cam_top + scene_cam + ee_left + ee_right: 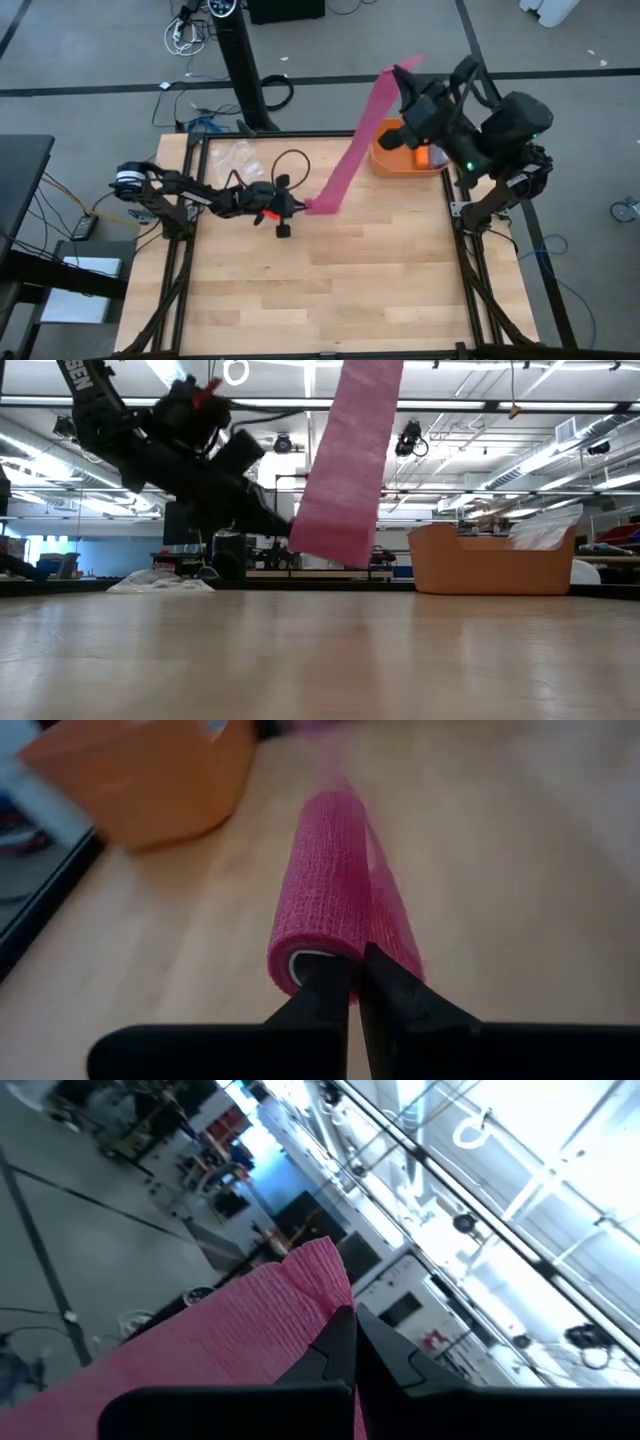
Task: Roll bandage
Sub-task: Roll the pink bandage
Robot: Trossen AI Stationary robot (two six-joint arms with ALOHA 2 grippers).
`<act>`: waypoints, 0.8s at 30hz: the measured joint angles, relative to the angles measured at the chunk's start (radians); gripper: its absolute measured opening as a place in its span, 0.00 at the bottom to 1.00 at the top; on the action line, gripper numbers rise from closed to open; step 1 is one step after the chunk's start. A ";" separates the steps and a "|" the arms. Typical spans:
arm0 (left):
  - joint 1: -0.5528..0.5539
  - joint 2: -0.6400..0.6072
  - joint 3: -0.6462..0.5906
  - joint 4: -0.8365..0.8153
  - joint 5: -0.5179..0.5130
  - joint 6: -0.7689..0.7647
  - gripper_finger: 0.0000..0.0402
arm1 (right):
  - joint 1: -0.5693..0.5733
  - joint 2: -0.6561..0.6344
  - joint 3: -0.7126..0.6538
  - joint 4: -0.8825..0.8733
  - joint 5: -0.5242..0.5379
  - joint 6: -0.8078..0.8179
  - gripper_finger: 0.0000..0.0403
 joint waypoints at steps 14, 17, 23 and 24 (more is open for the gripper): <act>-0.187 0.026 0.140 -0.176 0.040 -0.023 0.04 | -0.176 0.019 -0.002 0.041 -0.074 -0.030 0.00; -0.210 0.053 0.139 -0.166 0.040 -0.049 0.04 | -0.217 0.019 -0.002 0.087 -0.109 -0.063 0.00; -0.262 0.066 0.139 -0.131 0.041 -0.075 0.04 | -0.291 0.018 -0.002 0.123 -0.140 -0.089 0.00; -0.269 0.066 0.140 -0.123 0.041 -0.079 0.04 | -0.302 0.018 -0.002 0.122 -0.143 -0.089 0.00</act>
